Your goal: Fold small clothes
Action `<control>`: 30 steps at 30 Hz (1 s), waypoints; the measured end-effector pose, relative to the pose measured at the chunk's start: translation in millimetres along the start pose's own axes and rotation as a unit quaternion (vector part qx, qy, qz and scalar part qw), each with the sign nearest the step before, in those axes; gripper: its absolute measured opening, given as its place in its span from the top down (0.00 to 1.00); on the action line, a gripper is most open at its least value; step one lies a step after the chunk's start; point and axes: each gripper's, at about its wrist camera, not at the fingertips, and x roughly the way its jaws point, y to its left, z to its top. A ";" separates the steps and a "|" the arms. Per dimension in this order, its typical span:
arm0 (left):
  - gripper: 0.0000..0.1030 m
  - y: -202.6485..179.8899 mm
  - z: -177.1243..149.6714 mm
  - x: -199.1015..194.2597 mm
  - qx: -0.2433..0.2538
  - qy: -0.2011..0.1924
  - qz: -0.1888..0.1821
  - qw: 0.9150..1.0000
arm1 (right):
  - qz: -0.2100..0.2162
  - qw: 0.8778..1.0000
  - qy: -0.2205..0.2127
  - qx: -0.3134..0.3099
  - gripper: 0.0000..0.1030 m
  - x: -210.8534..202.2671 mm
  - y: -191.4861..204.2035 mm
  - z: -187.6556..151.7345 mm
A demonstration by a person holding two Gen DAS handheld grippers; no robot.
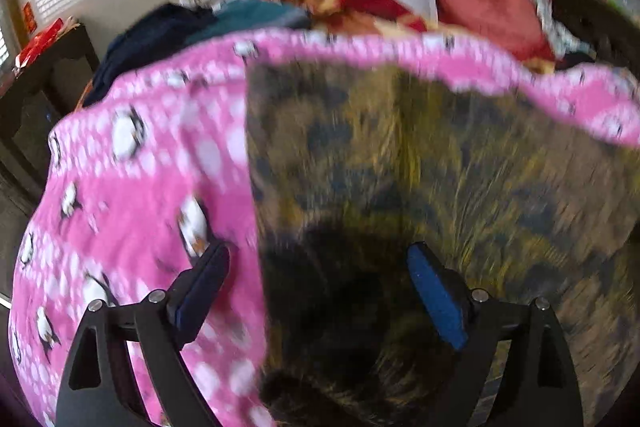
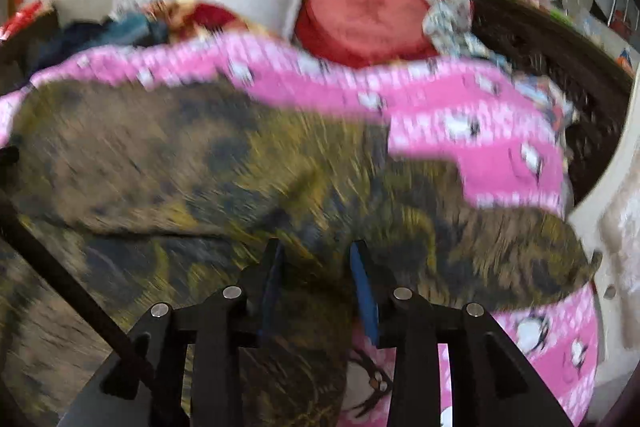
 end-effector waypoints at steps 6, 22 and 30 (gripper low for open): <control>0.12 6.8 -2.6 -12.4 -0.031 0.002 -0.010 0.999 | 0.014 0.998 -0.033 0.042 0.50 -37.4 -26.5 -3.5; 0.12 -56.4 -6.7 -64.1 0.015 -0.020 -0.097 0.995 | -0.060 0.936 -0.028 0.347 0.19 -29.9 -263.0 -72.3; 0.12 -76.1 -2.7 -44.5 0.014 0.015 -0.111 0.994 | -0.067 0.909 -0.034 0.410 0.19 14.2 -320.7 -62.2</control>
